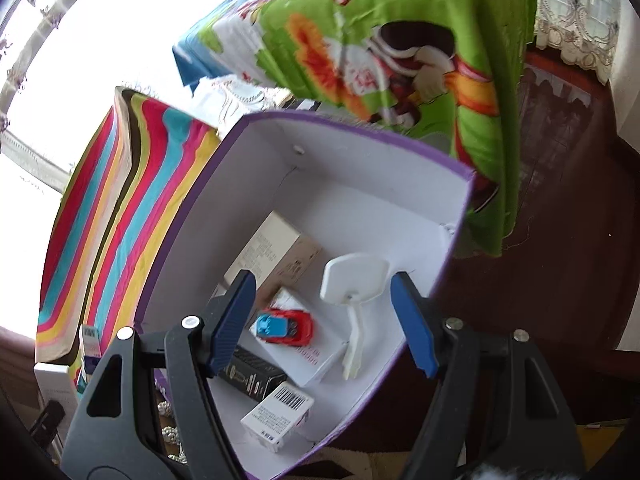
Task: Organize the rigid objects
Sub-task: 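Carry the tall white box into the purple box and open the left tool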
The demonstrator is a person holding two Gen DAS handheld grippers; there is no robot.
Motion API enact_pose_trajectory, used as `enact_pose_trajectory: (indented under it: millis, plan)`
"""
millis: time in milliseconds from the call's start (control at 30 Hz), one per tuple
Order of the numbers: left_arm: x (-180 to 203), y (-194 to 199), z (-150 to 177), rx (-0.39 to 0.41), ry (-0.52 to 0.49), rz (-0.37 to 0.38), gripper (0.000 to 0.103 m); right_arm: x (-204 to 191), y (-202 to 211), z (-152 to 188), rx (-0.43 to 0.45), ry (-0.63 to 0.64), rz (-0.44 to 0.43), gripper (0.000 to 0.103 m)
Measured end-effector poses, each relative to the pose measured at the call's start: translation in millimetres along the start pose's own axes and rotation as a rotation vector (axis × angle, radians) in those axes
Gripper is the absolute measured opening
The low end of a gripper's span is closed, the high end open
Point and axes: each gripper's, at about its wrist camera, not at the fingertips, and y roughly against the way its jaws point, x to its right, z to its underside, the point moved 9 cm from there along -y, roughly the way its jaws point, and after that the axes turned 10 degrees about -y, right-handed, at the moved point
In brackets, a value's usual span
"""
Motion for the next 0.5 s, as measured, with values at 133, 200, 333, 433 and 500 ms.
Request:
enact_pose_trajectory:
  millis: [133, 200, 333, 433, 500]
  plan:
    - [50, -38, -7, -0.099, -0.087, 0.068, 0.040, 18, 7, -14, 0.049, -0.034, 0.011, 0.073]
    - [72, -55, -8, -0.145, -0.135, 0.092, 0.040, 28, 11, -21, 0.062, -0.062, 0.012, 0.073]
    - [111, -92, -12, -0.224, -0.203, 0.120, 0.040, 45, 13, -29, 0.073, -0.106, 0.014, 0.074]
    - [123, -117, -17, -0.270, -0.214, 0.120, 0.040, 52, 12, -31, 0.070, -0.120, 0.014, 0.074]
    - [130, -133, -21, -0.293, -0.225, 0.124, 0.040, 54, 13, -32, 0.074, -0.123, 0.014, 0.074]
